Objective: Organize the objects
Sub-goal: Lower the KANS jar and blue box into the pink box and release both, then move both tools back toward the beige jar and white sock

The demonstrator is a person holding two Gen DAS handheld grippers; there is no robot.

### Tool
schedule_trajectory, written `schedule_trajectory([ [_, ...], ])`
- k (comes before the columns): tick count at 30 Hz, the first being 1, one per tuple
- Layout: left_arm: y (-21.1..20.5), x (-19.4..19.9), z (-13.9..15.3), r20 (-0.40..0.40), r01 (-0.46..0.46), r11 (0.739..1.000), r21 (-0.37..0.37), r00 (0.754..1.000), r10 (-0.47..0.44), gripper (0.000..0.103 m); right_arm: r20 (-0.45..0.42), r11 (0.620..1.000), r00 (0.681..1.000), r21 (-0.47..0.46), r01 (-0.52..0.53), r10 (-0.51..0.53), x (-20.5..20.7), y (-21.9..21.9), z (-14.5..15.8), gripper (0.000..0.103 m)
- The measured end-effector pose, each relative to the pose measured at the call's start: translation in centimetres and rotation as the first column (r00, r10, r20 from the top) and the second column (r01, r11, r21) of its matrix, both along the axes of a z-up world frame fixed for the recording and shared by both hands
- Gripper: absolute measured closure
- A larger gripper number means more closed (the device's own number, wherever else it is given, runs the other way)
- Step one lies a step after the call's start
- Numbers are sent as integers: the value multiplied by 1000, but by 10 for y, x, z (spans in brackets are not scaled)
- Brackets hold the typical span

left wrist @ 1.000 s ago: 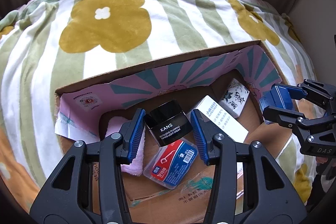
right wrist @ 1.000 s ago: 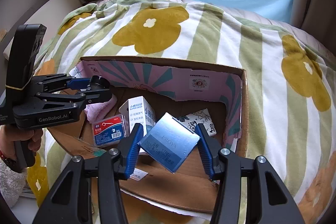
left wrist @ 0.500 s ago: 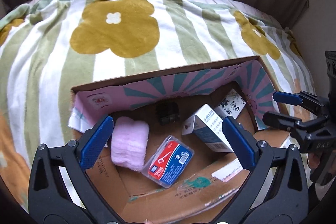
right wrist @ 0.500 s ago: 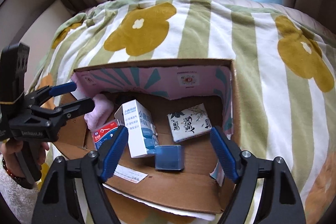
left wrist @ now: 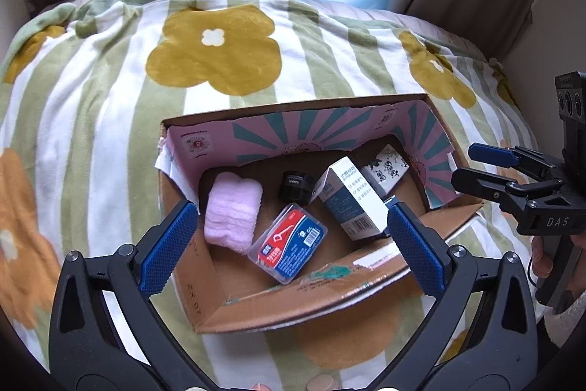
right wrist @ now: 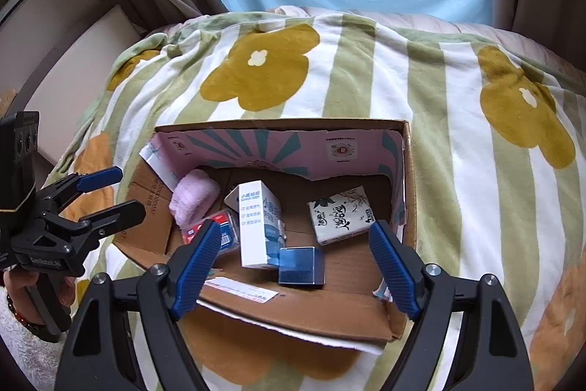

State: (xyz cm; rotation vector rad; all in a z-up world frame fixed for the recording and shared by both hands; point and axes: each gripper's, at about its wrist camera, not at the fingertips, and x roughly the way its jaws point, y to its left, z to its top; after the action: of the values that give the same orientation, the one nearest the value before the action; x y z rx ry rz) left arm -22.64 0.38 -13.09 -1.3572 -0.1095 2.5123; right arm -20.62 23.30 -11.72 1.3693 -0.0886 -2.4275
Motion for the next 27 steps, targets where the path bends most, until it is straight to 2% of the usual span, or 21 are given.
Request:
schedule_trajectory([
  [11, 1, 47, 41, -90, 13, 996, -88, 996, -21, 0, -46, 1000, 999, 5, 6, -6, 37, -6, 34, 23],
  [13, 1, 55, 45, -98, 16, 996, -92, 995, -25, 0, -55, 1000, 998, 9, 6, -5, 45, -8, 38, 19],
  [14, 0, 61, 46, -97, 10, 996, -94, 995, -19, 0, -61, 1000, 998, 13, 5, -4, 50, -9, 39, 8],
  [15, -1, 67, 46, -94, 11, 996, -93, 995, -20, 0, -66, 1000, 998, 16, 2, -1, 54, -10, 41, 1],
  [22, -7, 108, 33, -44, 29, 995, -92, 999, -33, 0, -47, 1000, 999, 6, 8, -8, 86, -14, 37, 1],
  [27, -7, 140, 13, -14, 72, 995, -74, 997, -73, 0, -25, 996, 999, 89, 25, -23, 112, -14, 24, 1],
])
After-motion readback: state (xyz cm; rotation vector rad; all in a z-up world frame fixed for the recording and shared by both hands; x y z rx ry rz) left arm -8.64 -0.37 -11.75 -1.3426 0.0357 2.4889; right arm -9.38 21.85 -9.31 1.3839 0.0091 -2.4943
